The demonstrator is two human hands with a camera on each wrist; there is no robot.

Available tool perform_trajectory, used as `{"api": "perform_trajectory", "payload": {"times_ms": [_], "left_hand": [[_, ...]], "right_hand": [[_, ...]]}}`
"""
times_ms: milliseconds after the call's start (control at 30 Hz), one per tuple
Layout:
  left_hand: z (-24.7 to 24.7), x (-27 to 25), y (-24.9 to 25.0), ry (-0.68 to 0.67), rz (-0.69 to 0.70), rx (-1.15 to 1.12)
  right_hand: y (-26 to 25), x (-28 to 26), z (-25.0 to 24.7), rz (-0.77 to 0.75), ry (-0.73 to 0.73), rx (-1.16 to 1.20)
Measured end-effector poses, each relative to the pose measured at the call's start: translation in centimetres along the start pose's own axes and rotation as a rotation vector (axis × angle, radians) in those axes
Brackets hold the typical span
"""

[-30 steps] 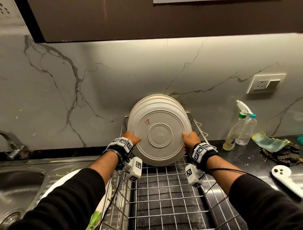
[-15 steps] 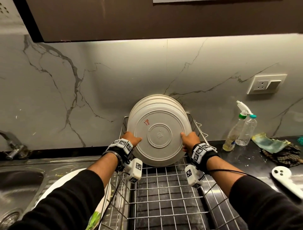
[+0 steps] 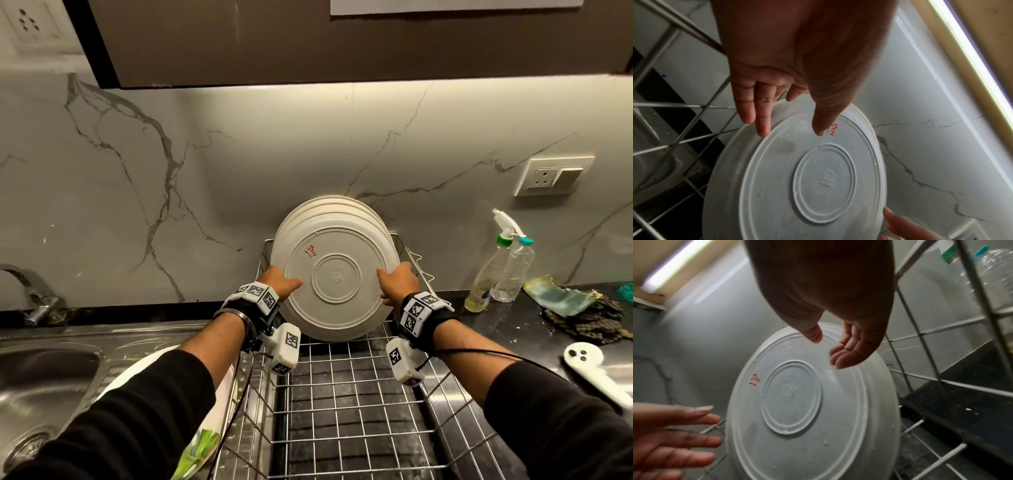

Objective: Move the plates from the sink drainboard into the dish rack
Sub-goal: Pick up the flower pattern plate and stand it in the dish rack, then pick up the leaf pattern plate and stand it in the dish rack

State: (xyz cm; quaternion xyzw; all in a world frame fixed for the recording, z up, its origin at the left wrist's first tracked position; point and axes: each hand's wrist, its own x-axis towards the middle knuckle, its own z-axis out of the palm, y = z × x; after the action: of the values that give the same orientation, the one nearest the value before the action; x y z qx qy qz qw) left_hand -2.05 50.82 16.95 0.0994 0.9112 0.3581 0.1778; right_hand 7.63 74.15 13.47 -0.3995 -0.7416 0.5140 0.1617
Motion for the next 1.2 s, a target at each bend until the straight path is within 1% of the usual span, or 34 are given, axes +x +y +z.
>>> {"api": "perform_trajectory", "payload": {"times_ms": [167, 233, 367, 467, 633, 733, 866, 1000, 1033, 1066, 1100, 1200], "left_hand": [[-1.9, -1.3, 2.2, -0.026, 0.025, -0.132], [-3.3, -1.6, 2.7, -0.016, 0.05, -0.163], [-6.8, -2.7, 2.8, 0.044, 0.108, -0.185], [-9.9, -3.5, 1.2, 0.11, 0.113, -0.144], [-15.3, -3.9, -4.9, 0.206, 0.087, -0.076], [-18.6, -4.1, -9.2, 0.22, 0.053, -0.059], [-22.5, -5.2, -15.4, 0.192, 0.032, 0.006], [-25.3, -5.3, -21.6, 0.132, -0.033, 0.057], [-25.9, -5.1, -23.5, 0.122, -0.063, 0.071], [-26.1, -5.1, -25.1, 0.113, -0.055, 0.084], [-26.3, -5.2, -26.5, 0.098, -0.075, 0.107], [-25.9, -4.9, -31.3, 0.028, -0.136, 0.17]], "right_hand": [[-4.5, -2.9, 0.4, -0.129, -0.102, 0.0], [-6.8, -4.2, 0.9, -0.191, -0.129, -0.016], [-10.7, -7.3, 2.0, -0.283, -0.193, -0.052], [-12.5, -9.4, 3.5, -0.323, -0.233, -0.081], [-14.5, -12.6, 7.5, -0.368, -0.279, -0.164], [-15.7, -14.7, 10.5, -0.384, -0.292, -0.189], [-17.5, -17.7, 15.5, -0.395, -0.321, -0.202], [-18.5, -20.4, 20.8, -0.384, -0.363, -0.255], [-18.5, -21.2, 22.4, -0.38, -0.378, -0.271], [-18.4, -21.7, 23.6, -0.38, -0.386, -0.283], [-18.0, -22.3, 24.9, -0.384, -0.395, -0.3], [-15.9, -24.0, 29.0, -0.421, -0.417, -0.483]]}}
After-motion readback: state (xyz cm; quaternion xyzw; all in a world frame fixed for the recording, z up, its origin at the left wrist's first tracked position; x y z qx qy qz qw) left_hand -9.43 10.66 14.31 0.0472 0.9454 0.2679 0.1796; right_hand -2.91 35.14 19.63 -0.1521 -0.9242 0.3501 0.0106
